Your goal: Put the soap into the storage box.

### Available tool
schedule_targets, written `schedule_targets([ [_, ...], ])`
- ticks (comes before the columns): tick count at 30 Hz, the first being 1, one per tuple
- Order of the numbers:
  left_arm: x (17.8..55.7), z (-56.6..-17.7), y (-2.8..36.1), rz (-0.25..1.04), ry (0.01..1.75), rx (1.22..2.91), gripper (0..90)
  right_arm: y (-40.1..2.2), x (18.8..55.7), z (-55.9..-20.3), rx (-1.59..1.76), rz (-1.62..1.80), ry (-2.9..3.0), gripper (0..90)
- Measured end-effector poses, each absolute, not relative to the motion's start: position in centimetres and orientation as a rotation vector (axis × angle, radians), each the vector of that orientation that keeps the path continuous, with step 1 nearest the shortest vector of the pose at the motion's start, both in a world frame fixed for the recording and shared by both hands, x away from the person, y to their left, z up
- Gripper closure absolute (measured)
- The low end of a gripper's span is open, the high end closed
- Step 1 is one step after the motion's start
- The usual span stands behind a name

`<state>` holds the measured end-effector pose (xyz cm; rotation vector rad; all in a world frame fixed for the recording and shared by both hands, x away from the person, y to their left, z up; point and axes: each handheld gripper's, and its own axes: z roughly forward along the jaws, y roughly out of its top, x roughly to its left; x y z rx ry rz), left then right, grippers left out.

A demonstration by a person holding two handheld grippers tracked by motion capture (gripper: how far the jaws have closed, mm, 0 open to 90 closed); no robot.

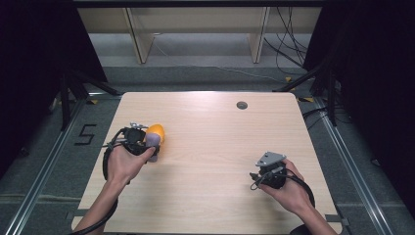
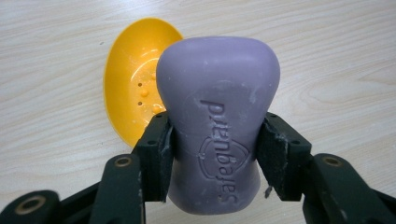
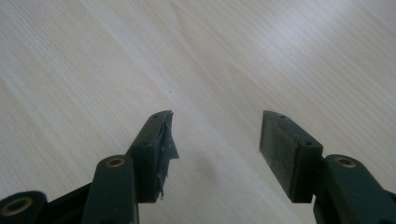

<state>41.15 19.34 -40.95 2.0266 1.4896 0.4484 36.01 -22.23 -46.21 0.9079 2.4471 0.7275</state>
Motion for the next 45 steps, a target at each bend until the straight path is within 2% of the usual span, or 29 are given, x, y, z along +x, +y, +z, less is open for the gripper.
schedule_targets([
  [28, 43.7, -40.6, 19.5, 0.414, 1.553, 2.016, 48.9, -22.3, 36.0, -46.3, 0.907, 0.728, 2.445, 44.6],
  [45, 45.1, -40.4, 19.9, 0.44, 1.576, 1.975, 49.0, -22.3, 36.0, -46.3, 0.913, 0.724, 2.446, 44.3],
])
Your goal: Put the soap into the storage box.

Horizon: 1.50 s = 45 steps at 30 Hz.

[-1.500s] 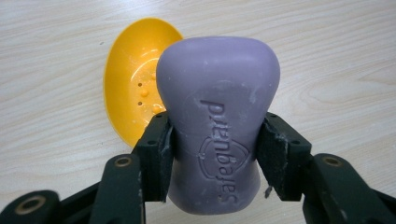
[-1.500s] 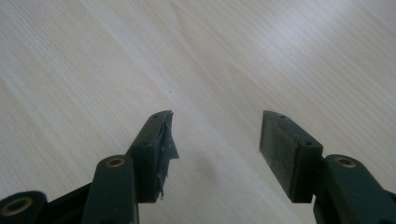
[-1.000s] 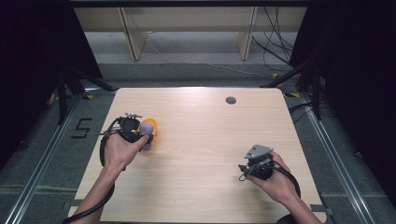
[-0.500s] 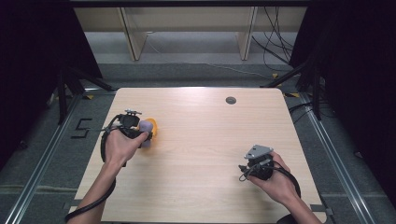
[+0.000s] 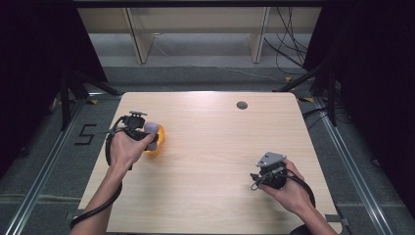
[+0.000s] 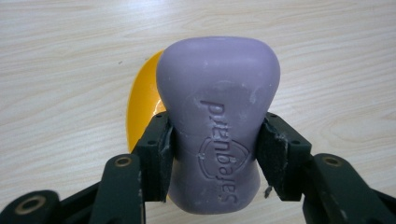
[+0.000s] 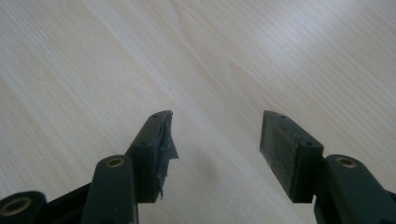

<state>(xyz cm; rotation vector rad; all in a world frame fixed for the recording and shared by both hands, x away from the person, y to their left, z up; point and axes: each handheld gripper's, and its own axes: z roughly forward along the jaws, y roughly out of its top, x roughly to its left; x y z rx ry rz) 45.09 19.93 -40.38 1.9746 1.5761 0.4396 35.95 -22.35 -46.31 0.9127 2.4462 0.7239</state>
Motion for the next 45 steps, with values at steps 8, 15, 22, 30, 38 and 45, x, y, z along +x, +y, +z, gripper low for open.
schedule_targets([
  [8, 45.9, -40.7, 20.1, 0.458, 1.602, 1.977, 49.0, -22.3, 35.9, -46.3, 0.918, 0.72, 2.445, 44.3],
  [15, 46.5, -40.9, 20.2, 0.461, 1.606, 1.978, 48.9, -22.3, 35.9, -46.2, 0.918, 0.718, 2.442, 44.3],
  [22, 47.0, -41.1, 20.4, 0.476, 1.614, 1.987, 48.9, -22.4, 35.9, -46.3, 0.916, 0.719, 2.442, 44.3],
  [30, 47.5, -41.4, 20.5, 0.481, 1.614, 2.008, 49.0, -22.4, 35.9, -46.3, 0.915, 0.719, 2.443, 44.3],
  [38, 47.9, -41.6, 20.4, 0.476, 1.6, 2.026, 48.9, -22.4, 35.9, -46.3, 0.916, 0.72, 2.443, 44.3],
  [45, 48.0, -41.8, 20.4, 0.486, 1.6, 2.026, 49.0, -22.4, 35.9, -46.3, 0.916, 0.721, 2.446, 44.3],
])
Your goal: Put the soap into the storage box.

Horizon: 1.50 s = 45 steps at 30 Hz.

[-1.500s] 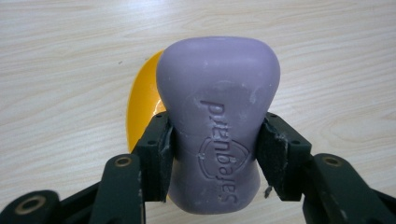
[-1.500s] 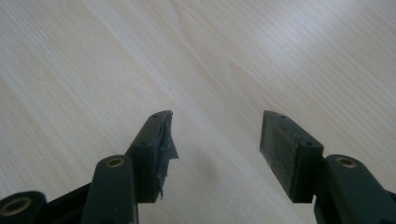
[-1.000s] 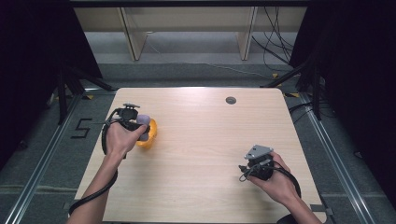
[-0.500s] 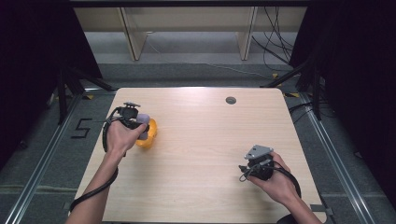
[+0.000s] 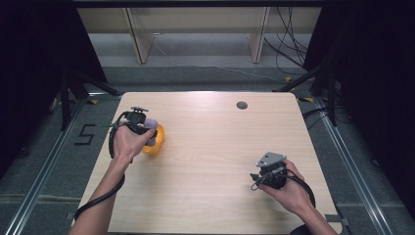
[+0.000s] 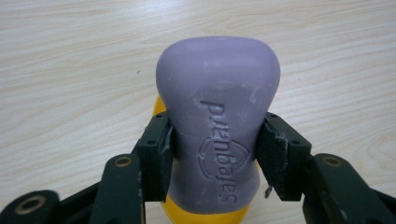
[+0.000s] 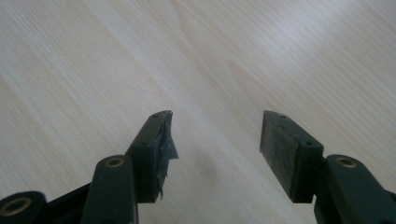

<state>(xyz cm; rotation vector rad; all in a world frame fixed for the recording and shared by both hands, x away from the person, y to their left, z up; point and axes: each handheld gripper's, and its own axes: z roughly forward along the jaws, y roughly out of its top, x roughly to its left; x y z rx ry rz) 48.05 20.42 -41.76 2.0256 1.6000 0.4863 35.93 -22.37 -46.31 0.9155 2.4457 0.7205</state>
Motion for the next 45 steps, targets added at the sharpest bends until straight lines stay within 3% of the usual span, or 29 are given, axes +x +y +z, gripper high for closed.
schedule_targets([
  [45, 49.6, -44.0, 19.6, 0.447, 1.615, 2.108, 48.9, -22.4, 35.9, -46.3, 0.92, 0.721, 2.445, 44.1],
])
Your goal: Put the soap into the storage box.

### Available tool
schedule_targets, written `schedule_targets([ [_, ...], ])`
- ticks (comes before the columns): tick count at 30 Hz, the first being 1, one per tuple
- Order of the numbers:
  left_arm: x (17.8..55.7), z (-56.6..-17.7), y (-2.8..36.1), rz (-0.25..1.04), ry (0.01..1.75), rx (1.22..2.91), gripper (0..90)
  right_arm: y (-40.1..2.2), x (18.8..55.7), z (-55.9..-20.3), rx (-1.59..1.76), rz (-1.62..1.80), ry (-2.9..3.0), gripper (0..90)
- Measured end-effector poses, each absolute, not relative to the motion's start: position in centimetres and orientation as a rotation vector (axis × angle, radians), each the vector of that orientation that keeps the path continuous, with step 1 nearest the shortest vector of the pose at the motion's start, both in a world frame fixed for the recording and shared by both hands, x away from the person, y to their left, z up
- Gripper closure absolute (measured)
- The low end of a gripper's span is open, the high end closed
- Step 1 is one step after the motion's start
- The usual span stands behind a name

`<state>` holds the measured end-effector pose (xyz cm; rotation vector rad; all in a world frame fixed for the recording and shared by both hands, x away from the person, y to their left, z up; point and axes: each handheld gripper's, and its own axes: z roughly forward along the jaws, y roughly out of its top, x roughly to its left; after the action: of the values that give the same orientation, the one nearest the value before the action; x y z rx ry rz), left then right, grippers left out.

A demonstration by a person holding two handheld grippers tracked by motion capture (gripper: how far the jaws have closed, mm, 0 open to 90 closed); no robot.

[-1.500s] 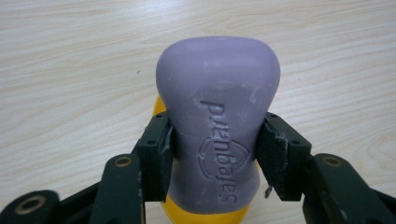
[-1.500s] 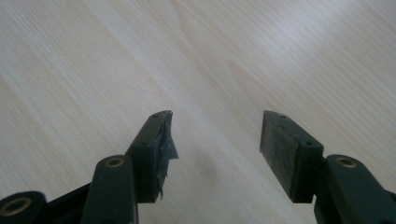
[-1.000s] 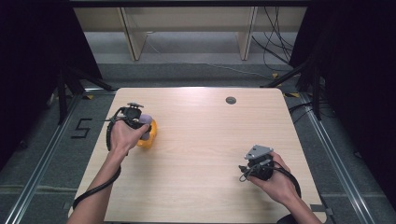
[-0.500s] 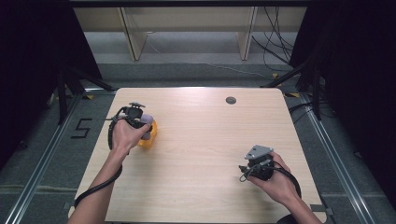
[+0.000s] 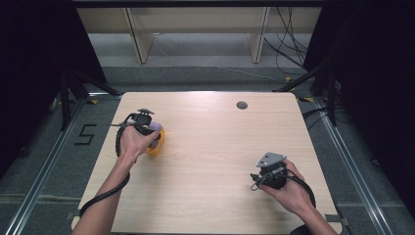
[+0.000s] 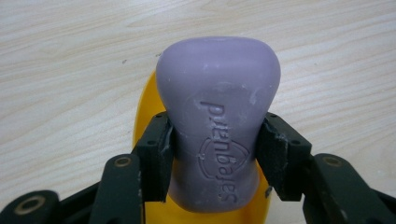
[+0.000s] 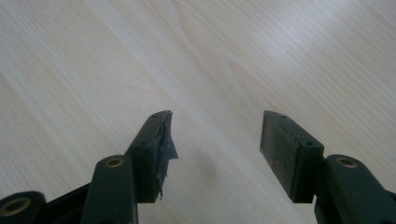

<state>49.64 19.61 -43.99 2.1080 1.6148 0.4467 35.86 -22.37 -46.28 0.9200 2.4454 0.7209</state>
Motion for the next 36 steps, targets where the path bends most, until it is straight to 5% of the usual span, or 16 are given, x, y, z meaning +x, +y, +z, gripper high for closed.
schedule_targets([
  [36, 50.0, -44.5, 20.0, 0.464, 1.59, 2.104, 44.7, -22.4, 36.0, -46.4, 0.917, 0.712, 2.45, 42.8],
])
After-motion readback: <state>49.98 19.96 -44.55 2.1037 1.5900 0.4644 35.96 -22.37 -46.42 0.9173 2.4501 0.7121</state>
